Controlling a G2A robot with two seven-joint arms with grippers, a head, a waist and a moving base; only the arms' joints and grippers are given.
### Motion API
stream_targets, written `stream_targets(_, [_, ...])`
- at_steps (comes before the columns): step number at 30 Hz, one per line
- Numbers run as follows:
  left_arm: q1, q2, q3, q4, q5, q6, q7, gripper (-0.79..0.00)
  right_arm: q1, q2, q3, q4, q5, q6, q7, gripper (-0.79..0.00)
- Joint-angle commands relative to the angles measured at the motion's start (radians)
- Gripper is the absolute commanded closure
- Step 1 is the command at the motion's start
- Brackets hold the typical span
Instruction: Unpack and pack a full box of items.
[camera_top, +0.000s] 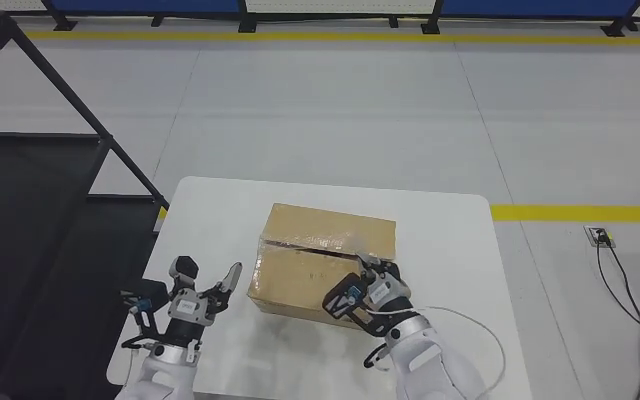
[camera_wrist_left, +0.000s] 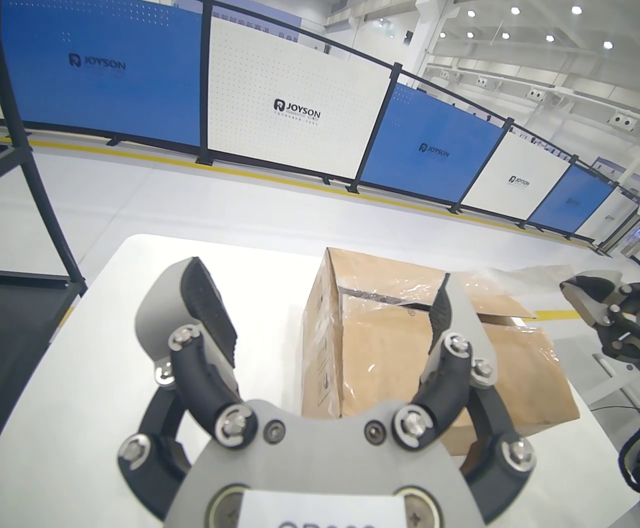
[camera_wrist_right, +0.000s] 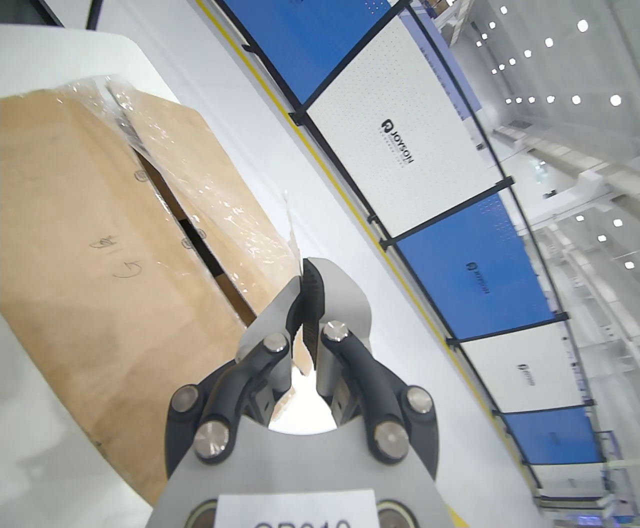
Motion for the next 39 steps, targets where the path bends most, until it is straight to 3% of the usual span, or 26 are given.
stream_targets(1, [-0.002,0.001,0.002,0.001,0.000,-0.002,-0.003,-0.785,0.000,0.000,0.027,-0.003,0.070,-0.025,0.003,0.000])
stream_targets(13, [-0.035,0.008,0.050,0.033,0.045,-0.014,-0.032,-0.785,-0.007,0.000,0.032,0.000,0.086,-0.022,-0.002,0.000])
stream_targets(16, [-0.040,0.009,0.057,0.036,0.055,-0.009,-0.030,-0.785,-0.014,-0.005,0.065,-0.013,0.186,0.003,-0.007,0.000])
stream_targets(27, [-0.061,0.013,0.076,0.057,0.057,-0.010,-0.031,-0.785,0.016,-0.016,0.246,0.010,0.818,-0.028,0.145,0.000])
stream_targets(39, [-0.081,0.019,0.090,0.078,0.057,-0.018,-0.044,-0.785,0.013,-0.017,0.254,0.010,0.840,-0.026,0.126,0.000])
